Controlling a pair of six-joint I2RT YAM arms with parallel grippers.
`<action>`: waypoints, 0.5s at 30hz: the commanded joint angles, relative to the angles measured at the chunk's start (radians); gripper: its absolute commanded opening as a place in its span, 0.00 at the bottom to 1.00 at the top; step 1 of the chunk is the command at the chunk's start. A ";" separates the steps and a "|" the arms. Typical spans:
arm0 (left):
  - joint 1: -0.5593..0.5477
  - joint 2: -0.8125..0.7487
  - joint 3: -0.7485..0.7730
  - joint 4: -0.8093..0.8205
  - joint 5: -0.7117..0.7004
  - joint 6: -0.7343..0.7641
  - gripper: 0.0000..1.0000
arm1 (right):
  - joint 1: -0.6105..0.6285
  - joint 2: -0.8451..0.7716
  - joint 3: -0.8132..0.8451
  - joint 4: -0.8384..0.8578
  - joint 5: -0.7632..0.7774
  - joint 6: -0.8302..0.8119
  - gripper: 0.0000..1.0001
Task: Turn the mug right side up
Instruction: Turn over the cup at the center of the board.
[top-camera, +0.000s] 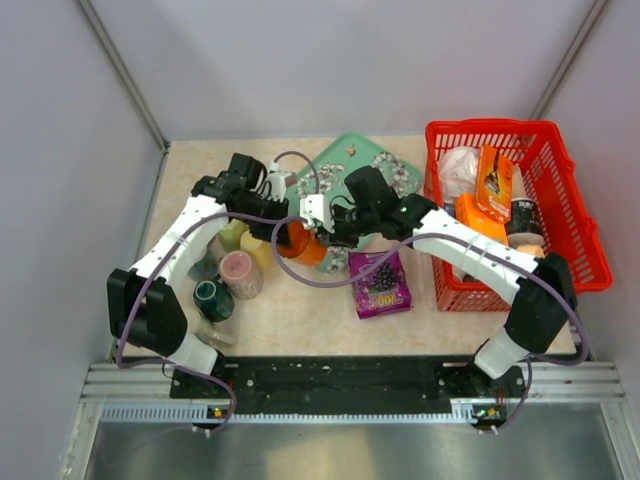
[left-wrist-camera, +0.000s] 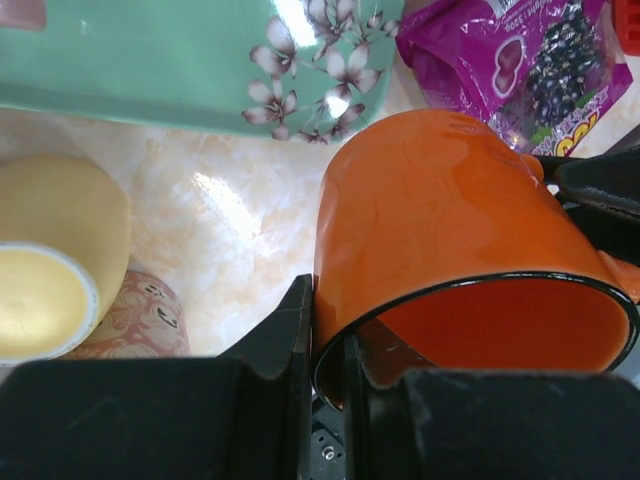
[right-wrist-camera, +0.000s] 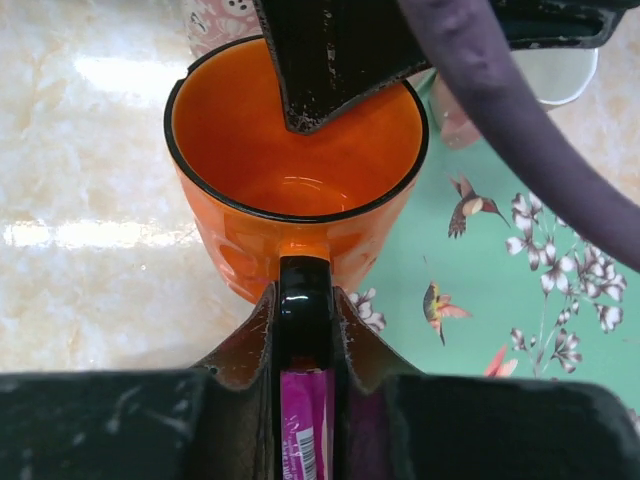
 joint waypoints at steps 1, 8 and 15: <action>0.003 -0.014 0.058 0.042 0.077 -0.042 0.13 | 0.018 -0.019 -0.003 0.043 -0.003 -0.047 0.00; 0.055 -0.031 -0.006 0.036 0.191 -0.106 0.44 | -0.037 -0.126 -0.105 0.213 -0.040 0.128 0.00; 0.064 -0.016 -0.041 0.071 0.259 -0.115 0.44 | -0.043 -0.179 -0.181 0.339 -0.065 0.211 0.00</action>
